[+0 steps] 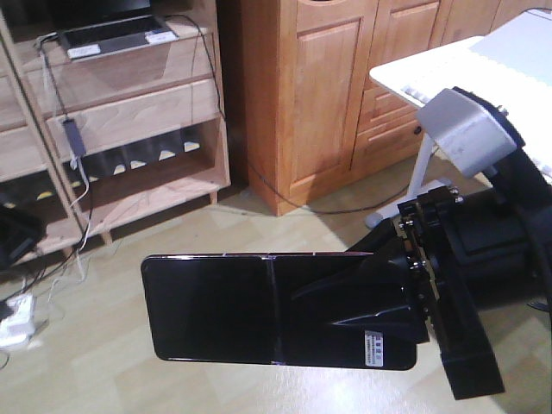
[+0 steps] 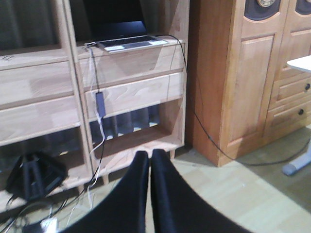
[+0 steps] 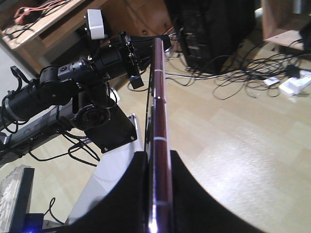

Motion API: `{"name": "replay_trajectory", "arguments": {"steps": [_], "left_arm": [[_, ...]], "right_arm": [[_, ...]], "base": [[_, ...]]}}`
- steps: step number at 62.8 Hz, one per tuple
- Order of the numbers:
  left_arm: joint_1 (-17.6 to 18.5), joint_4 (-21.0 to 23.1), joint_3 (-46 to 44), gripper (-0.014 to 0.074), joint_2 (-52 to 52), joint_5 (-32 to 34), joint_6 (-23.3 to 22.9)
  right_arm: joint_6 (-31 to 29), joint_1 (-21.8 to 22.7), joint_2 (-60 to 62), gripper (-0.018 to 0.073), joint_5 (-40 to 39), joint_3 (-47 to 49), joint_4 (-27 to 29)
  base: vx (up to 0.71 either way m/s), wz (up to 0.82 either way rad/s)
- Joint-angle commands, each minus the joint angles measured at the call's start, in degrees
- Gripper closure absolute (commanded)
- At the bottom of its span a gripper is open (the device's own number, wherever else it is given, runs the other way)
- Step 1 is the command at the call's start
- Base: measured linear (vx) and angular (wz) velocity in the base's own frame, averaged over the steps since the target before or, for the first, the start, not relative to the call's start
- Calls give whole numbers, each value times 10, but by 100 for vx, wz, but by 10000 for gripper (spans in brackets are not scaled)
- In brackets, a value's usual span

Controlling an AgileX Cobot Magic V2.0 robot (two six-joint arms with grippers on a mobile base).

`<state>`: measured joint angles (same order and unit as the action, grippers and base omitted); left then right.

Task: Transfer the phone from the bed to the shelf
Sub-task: 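Hold the phone while the base drives to the wooden shelf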

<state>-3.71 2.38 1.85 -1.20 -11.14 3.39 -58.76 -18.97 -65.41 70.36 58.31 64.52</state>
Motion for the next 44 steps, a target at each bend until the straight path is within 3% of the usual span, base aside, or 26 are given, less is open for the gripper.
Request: {"name": "replay_trajectory", "arguments": {"steps": [1, 44], "left_arm": [[1, 5, 4, 595, -4, 42, 0], [1, 5, 4, 595, -4, 42, 0]], "right_arm": [[-4, 0, 11, 561, 34, 15, 52], [-4, 0, 11, 561, 34, 15, 52]], "base": [[49, -4], [51, 11]]}}
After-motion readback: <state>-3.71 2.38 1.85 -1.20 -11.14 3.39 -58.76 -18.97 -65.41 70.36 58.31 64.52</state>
